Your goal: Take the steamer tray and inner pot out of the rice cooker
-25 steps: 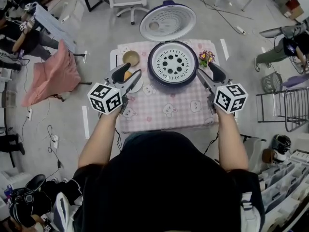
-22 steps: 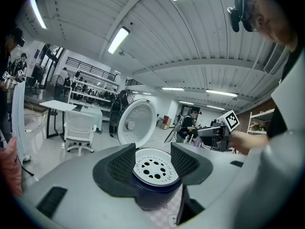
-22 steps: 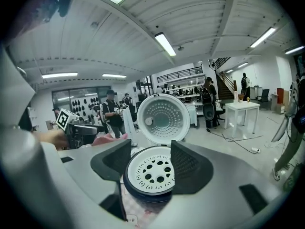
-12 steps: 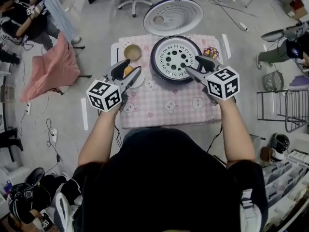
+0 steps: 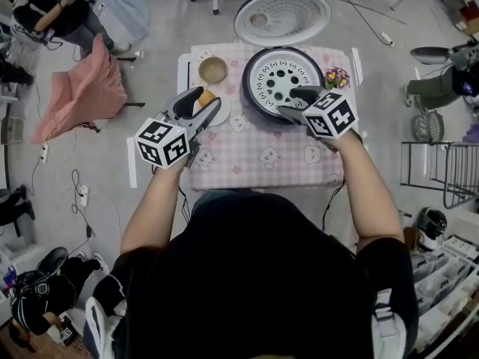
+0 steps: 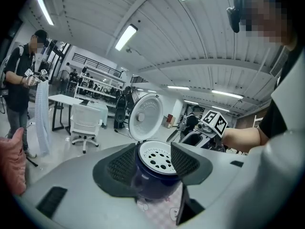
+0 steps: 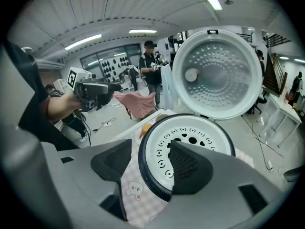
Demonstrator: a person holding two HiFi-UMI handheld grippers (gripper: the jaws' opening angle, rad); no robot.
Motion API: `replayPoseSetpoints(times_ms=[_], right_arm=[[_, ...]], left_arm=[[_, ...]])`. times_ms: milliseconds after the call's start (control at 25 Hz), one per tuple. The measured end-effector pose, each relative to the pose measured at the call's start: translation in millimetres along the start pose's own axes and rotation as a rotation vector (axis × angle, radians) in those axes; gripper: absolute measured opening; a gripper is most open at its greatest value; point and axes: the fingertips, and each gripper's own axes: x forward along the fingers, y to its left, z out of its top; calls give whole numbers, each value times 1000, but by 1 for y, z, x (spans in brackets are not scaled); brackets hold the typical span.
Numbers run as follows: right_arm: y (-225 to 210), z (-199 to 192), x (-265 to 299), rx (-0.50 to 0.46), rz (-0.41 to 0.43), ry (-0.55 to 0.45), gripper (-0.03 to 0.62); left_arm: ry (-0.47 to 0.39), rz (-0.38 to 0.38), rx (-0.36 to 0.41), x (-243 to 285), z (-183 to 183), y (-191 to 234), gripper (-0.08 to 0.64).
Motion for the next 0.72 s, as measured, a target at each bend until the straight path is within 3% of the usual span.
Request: replayPoseSetpoints(times_ms=[720], right_arm=[[17, -47, 84, -138, 153, 384, 244]], left_arm=[[9, 37, -59, -7, -21, 38, 249]])
